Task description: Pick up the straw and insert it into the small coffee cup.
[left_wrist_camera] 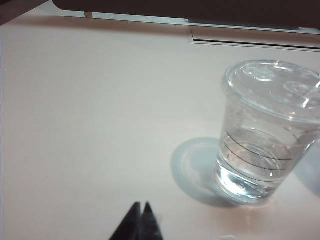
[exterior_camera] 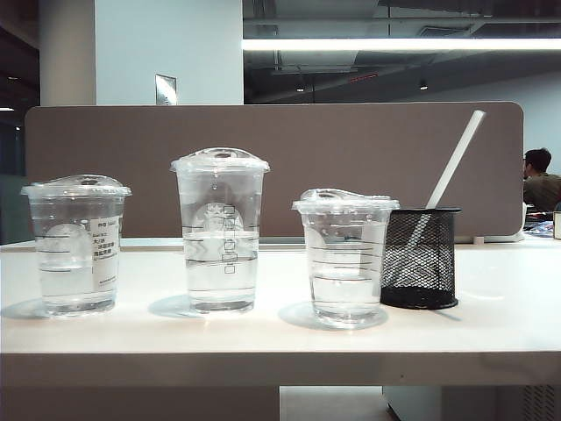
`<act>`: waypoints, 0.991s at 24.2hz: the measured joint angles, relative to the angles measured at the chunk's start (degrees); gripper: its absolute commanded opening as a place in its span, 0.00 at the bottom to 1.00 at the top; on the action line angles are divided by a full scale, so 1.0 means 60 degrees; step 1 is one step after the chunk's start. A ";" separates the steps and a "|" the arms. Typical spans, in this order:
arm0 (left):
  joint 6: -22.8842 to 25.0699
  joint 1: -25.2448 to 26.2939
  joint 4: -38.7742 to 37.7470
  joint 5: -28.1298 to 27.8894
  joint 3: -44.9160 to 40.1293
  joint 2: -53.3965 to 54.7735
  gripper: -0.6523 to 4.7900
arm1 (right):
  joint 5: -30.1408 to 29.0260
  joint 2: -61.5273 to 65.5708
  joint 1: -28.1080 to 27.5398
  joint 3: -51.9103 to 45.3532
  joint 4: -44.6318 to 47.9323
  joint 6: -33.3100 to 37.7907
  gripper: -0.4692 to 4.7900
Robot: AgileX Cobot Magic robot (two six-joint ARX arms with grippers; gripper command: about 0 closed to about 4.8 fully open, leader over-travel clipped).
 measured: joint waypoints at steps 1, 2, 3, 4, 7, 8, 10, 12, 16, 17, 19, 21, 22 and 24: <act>0.0000 0.0000 0.0000 0.0000 0.0000 0.0000 0.11 | 0.0000 0.0000 0.0000 0.0000 0.0000 0.0000 0.08; 0.0000 -0.0004 -0.0004 0.0000 0.0000 0.0000 0.11 | 0.0004 0.0004 0.0000 0.0000 0.0000 0.0000 0.08; 0.0000 -0.0004 -0.0011 0.0000 0.0004 0.0000 0.11 | 0.0004 0.0004 0.0000 0.0000 0.0000 0.0000 0.08; 0.0000 -0.0004 -0.0084 0.0000 0.0025 0.0000 0.11 | 0.0004 0.0000 0.0000 0.0000 0.0000 0.0000 0.08; 0.0000 -0.0004 -0.0495 0.0004 0.0306 0.0000 0.11 | 0.0004 0.0004 0.0000 0.0000 0.0000 0.0000 0.08; 0.0000 -0.0004 -0.0495 0.0004 0.0350 0.0000 0.11 | 0.0004 0.0004 0.0000 0.0000 0.0000 0.0000 0.08; 0.0000 -0.0004 -0.0517 0.0011 0.0426 0.0000 0.11 | 0.0004 0.0004 0.0000 0.0000 0.0000 0.0000 0.08; 0.0000 -0.0018 -0.0798 0.0018 0.0736 0.0051 0.11 | 0.0004 0.0004 0.0000 0.0000 0.0000 0.0000 0.08; 0.0000 -0.0266 -0.0780 -0.0025 0.1133 0.0120 0.11 | 0.0004 0.0004 0.0000 0.0000 0.0000 0.0000 0.08; 0.0000 -0.0364 -0.0827 -0.0033 0.1198 0.0117 0.11 | 0.0004 0.0004 0.0000 0.0000 0.0000 0.0000 0.08; 0.0004 -0.0648 -0.0962 -0.0029 0.1512 0.0127 0.11 | 0.0004 0.0004 0.0000 0.0000 0.0000 0.0000 0.08; 0.0025 -0.0936 -0.1053 -0.0051 0.2073 0.0193 0.11 | 0.0004 0.0004 0.0000 0.0000 0.0000 0.0000 0.08; 0.0025 -0.1053 -0.1071 -0.0051 0.2350 0.0273 0.11 | 0.0004 0.0004 0.0000 0.0000 0.0000 0.0000 0.08; -0.0175 -0.1428 -0.1071 0.0080 0.3289 0.0565 0.11 | 0.0004 0.0004 0.0000 0.0000 0.0000 0.0000 0.08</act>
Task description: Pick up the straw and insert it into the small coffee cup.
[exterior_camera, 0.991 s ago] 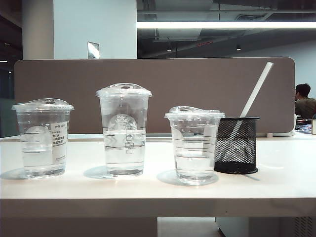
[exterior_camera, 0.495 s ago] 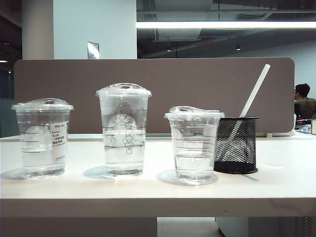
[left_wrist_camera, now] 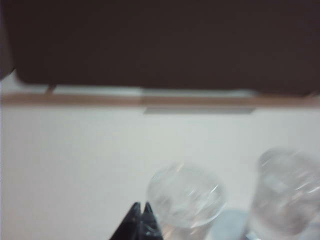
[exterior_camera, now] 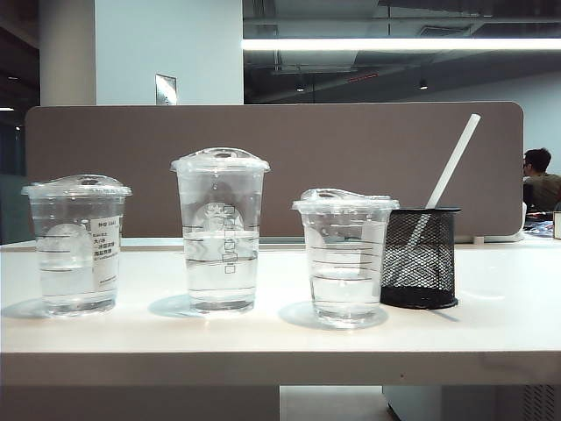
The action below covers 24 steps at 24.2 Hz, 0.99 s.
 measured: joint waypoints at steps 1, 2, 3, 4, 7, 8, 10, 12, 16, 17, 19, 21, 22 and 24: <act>-0.0066 -0.0171 -0.0062 0.0189 0.0448 0.0117 0.11 | 0.0000 0.0000 0.0000 0.0000 0.0000 0.0000 0.08; -0.0109 -0.0310 -0.0178 0.0390 0.0867 0.0237 0.11 | 0.0000 -0.0004 0.0000 0.0000 0.0000 0.0000 0.08; -0.0124 -0.0470 -0.0357 0.0637 0.1432 0.0408 0.11 | -0.0004 -0.0004 0.0000 0.0000 0.0000 0.0000 0.08; -0.0131 -0.0583 -0.0543 0.0787 0.1898 0.0517 0.11 | 0.0000 -0.0004 0.0000 0.0000 0.0000 0.0000 0.08; -0.0153 -0.0845 -0.1453 0.0947 0.3140 0.0616 0.11 | 0.0000 -0.0004 0.0000 0.0000 0.0000 0.0000 0.08; -0.0153 -0.0900 -0.2098 0.0947 0.3563 0.0659 0.11 | 0.0000 -0.0004 0.0000 0.0000 0.0000 0.0000 0.08; -0.0168 -0.0954 -0.3217 0.0954 0.4149 0.0652 0.11 | 0.0000 0.0000 0.0000 0.0000 0.0000 0.0000 0.08; -0.0186 -0.0958 -0.4721 0.0980 0.4870 0.0557 0.11 | 0.0000 0.0000 0.0000 0.0000 0.0000 0.0000 0.08; -0.0208 -0.0958 -0.6324 0.0980 0.5588 0.0481 0.11 | -0.0004 0.0000 0.0000 0.0000 0.0000 0.0000 0.08; -0.0222 -0.0958 -0.6779 0.0980 0.5719 0.0455 0.11 | 0.0000 0.0000 0.0000 0.0000 0.0000 0.0000 0.08; -0.0222 -0.0958 -0.7938 0.0980 0.5901 0.0412 0.11 | 0.0000 0.0000 0.0000 0.0000 0.0000 0.0000 0.08; -0.0222 -0.0958 -0.8637 0.0976 0.5923 0.0412 0.11 | 0.0000 0.0000 0.0000 0.0000 0.0000 0.0000 0.08; -0.0222 -0.0958 -0.9296 0.0976 0.5923 0.0412 0.11 | 0.0000 -0.0004 0.0000 0.0000 0.0000 0.0000 0.08; -0.0222 -0.0958 -0.9836 0.0976 0.5923 0.0412 0.11 | 0.0000 -0.0004 0.0000 0.0000 0.0000 0.0000 0.08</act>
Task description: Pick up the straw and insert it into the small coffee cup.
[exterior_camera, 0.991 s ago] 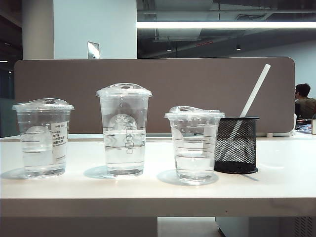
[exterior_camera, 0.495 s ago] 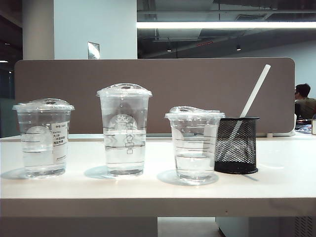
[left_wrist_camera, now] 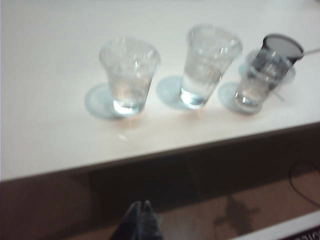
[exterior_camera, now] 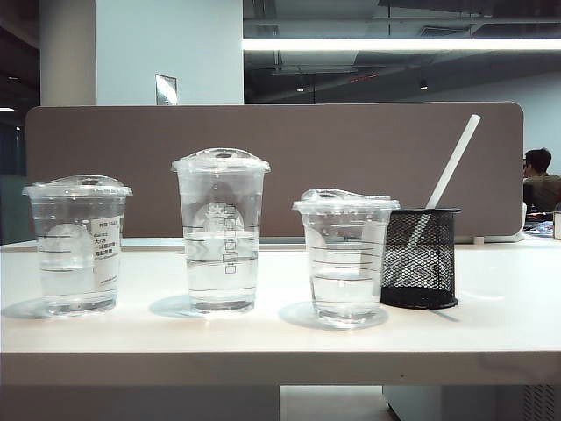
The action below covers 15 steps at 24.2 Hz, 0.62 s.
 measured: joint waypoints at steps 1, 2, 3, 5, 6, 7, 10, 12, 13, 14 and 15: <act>0.0000 0.0000 -0.0321 0.0000 0.0000 0.0000 0.11 | 0.0000 0.0000 0.0000 0.0000 0.0000 0.0000 0.08; 0.0000 0.0000 -0.0408 0.0000 0.0000 0.0000 0.11 | 0.0000 0.0000 0.0000 0.0000 0.0000 0.0000 0.08; 0.0000 0.0000 -0.0397 0.0000 0.0000 0.0000 0.11 | 0.0000 0.0004 0.0000 0.0000 0.0000 0.0000 0.08; 0.0000 0.0000 -0.0350 0.0004 0.0000 0.0000 0.11 | 0.0000 0.0004 0.0000 0.0000 0.0000 0.0000 0.08; 0.0000 0.0000 -0.0306 0.0022 0.0000 0.0000 0.11 | 0.0000 0.0000 0.0000 0.0000 0.0000 0.0000 0.08; -0.0004 0.0000 -0.0266 0.0120 0.0000 0.0000 0.11 | 0.0000 0.0000 0.0000 0.0000 0.0000 0.0000 0.08; 0.0007 0.0000 -0.0219 0.1016 0.0000 0.0000 0.11 | 0.0000 0.0000 0.0000 0.0000 0.0000 0.0000 0.08; 0.0233 0.0000 0.0091 0.1337 0.0000 0.0000 0.11 | 0.0000 0.0000 0.0000 0.0000 0.0000 0.0000 0.08; 0.0652 0.0000 0.0291 0.1472 0.0000 0.0000 0.11 | 0.0000 0.0000 0.0000 0.0000 0.0000 0.0000 0.08; 0.0936 0.0000 0.0353 0.1599 0.0000 0.0000 0.11 | -0.0004 0.0000 0.0000 0.0000 0.0000 0.0000 0.08; 0.1388 0.0000 0.0382 0.1829 0.0000 0.0000 0.11 | -0.0062 0.0004 0.0000 0.0000 0.0000 0.0000 0.08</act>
